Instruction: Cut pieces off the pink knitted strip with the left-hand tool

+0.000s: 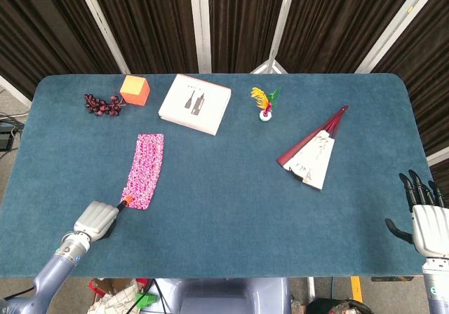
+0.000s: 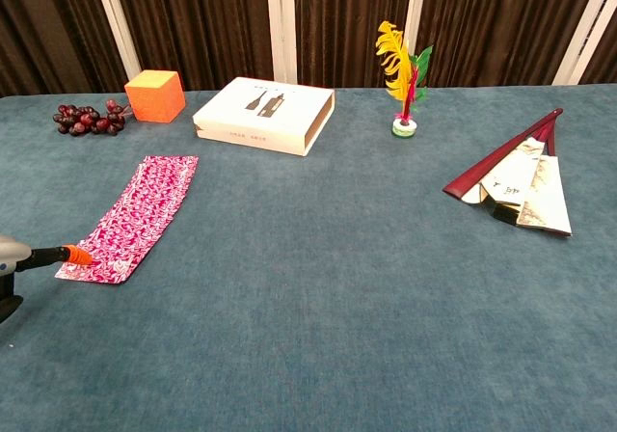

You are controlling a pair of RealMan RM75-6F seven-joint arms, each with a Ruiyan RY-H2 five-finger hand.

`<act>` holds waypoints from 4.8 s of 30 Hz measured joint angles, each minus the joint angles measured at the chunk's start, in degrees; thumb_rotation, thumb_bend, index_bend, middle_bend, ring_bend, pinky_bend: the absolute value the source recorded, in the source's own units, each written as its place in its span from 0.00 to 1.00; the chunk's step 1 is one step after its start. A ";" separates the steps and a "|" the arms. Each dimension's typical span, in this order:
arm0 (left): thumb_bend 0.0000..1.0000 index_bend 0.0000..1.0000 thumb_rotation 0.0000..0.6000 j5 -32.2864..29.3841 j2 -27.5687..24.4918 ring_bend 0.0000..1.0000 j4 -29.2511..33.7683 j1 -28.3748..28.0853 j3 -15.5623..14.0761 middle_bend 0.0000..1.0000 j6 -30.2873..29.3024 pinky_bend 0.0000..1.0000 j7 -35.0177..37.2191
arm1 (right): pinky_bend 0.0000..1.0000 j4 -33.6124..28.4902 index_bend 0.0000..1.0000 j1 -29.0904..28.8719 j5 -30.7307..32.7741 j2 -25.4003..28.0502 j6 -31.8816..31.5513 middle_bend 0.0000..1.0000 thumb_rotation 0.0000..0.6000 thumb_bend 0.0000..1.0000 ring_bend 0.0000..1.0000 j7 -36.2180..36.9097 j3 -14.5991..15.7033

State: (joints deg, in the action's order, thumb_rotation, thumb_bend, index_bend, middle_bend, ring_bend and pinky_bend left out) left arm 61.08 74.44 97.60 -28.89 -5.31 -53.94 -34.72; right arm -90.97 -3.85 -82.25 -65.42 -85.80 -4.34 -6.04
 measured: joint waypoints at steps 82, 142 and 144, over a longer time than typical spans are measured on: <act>0.89 0.05 1.00 1.60 -1.54 0.78 2.52 0.17 0.17 0.89 -2.63 0.75 -1.54 | 0.09 -0.12 0.06 -0.14 0.04 0.12 0.35 0.04 1.00 0.24 0.18 1.49 -0.12; 0.46 0.05 1.00 -5.90 -5.41 0.69 -2.53 1.24 -3.01 0.79 -5.39 0.72 1.15 | 0.09 -0.32 0.06 -0.09 0.05 -0.10 0.21 0.04 1.00 0.24 0.18 2.37 -0.26; 0.34 0.05 1.00 -2.96 -5.64 0.60 -2.33 1.63 -2.69 0.70 -6.08 0.67 3.29 | 0.09 -0.22 0.06 -0.18 0.04 -0.15 0.30 0.04 1.00 0.24 0.18 2.32 -0.28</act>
State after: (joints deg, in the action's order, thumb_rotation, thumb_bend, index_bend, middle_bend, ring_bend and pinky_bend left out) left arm 58.12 68.80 95.27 -27.26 -8.00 -60.02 -31.44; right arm -91.19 -4.03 -82.20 -65.58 -85.50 -2.02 -6.32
